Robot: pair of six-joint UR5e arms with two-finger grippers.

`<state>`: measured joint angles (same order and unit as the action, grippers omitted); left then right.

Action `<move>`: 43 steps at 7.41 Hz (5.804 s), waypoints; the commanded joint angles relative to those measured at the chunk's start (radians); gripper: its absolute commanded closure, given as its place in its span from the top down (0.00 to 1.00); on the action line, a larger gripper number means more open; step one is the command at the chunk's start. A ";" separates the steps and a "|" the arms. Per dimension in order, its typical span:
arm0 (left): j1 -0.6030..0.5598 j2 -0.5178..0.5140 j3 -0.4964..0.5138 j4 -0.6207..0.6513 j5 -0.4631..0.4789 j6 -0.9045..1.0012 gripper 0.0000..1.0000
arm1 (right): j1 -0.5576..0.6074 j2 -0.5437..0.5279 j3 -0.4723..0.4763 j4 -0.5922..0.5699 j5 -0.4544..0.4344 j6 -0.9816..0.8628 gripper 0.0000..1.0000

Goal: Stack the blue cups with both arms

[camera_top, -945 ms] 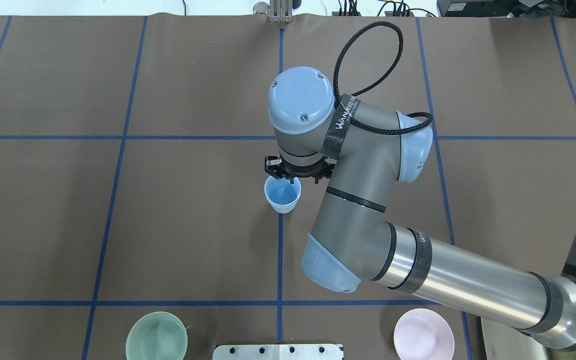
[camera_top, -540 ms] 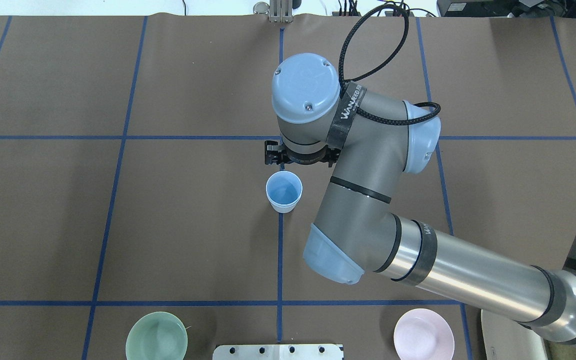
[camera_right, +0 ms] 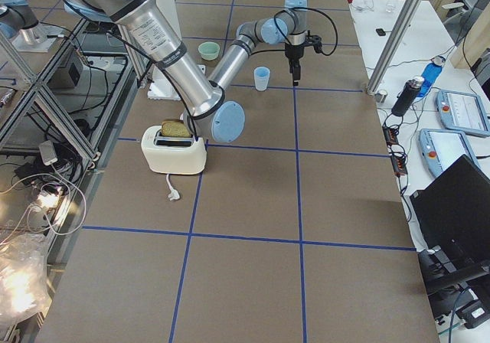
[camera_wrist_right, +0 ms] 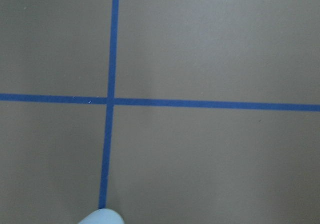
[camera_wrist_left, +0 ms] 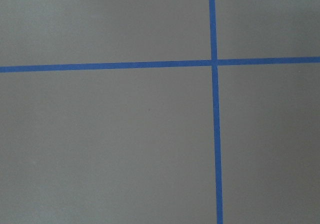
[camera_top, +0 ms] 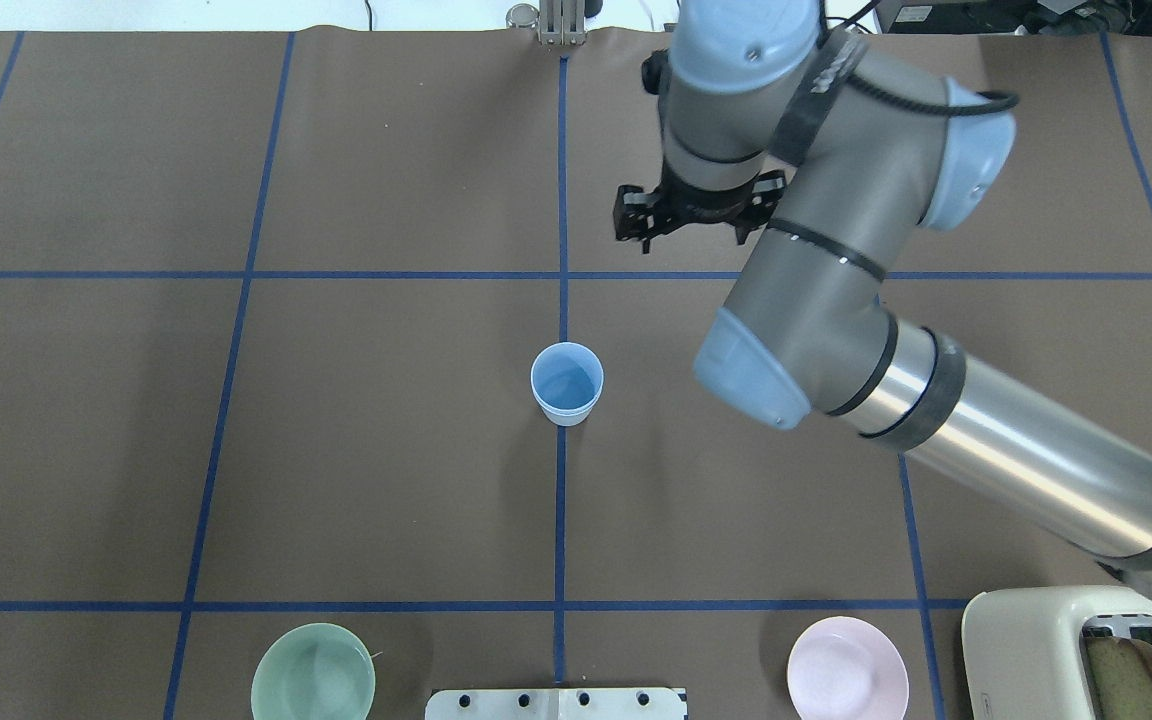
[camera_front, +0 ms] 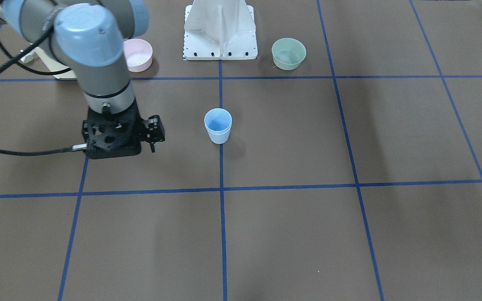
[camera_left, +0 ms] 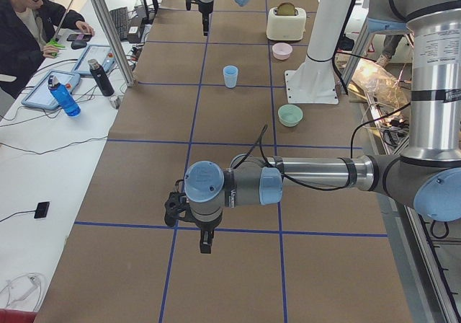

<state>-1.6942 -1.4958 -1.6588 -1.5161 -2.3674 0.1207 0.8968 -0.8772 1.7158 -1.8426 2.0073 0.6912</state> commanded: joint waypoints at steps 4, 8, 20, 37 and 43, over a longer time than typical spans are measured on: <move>0.004 0.002 -0.001 -0.024 0.000 -0.023 0.98 | 0.407 -0.345 -0.065 0.085 0.206 -0.652 1.00; 0.004 0.006 0.004 -0.068 -0.001 -0.023 0.98 | 0.485 -0.589 -0.054 0.097 0.202 -0.653 1.00; 0.005 0.006 0.001 -0.082 0.002 -0.019 0.98 | 0.653 -0.668 -0.059 0.097 0.205 -0.684 1.00; 0.005 0.008 0.001 -0.082 0.002 -0.019 0.98 | 0.653 -0.671 -0.056 0.097 0.206 -0.685 1.00; 0.005 0.015 0.001 -0.084 0.002 -0.019 0.98 | 0.653 -0.672 -0.056 0.097 0.206 -0.685 1.00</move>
<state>-1.6889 -1.4828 -1.6583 -1.5994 -2.3654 0.1011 1.5493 -1.5482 1.6598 -1.7457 2.2135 0.0061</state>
